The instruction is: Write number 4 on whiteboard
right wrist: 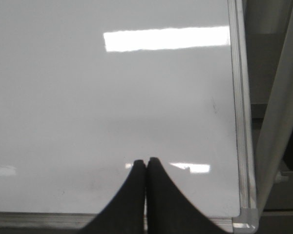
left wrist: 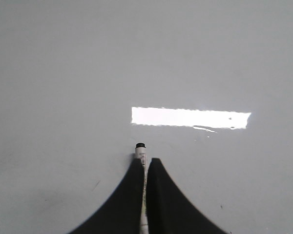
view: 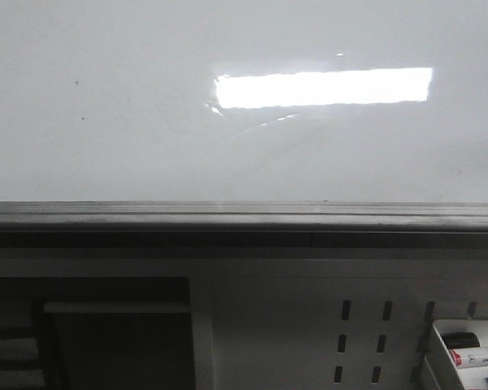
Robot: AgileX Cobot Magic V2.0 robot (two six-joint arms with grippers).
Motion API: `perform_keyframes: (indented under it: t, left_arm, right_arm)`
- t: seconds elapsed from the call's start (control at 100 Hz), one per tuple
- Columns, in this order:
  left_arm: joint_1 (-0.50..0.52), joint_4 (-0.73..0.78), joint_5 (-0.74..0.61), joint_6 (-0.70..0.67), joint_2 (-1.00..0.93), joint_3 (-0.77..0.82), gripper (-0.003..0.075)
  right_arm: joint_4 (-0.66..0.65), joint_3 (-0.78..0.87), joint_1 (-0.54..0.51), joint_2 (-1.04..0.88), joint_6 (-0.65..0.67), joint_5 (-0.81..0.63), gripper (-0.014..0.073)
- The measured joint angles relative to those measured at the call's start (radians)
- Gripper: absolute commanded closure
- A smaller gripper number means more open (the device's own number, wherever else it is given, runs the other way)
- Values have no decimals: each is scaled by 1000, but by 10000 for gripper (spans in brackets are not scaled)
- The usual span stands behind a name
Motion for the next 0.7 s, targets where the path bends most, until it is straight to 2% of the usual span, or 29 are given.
perform_keyframes:
  t: [0.18,0.37,0.7]
  left_arm:
    - [0,18,142,0,142,-149,741]
    - [0,18,149,0,210,-162,741]
    - [0,18,149,0,218,-162,741]
  right_arm:
    - [6,-105,0,110,-33,59,662]
    - [6,-113,0,139,-37,43,662]
    - [7,-113,0,141,-37,46,662]
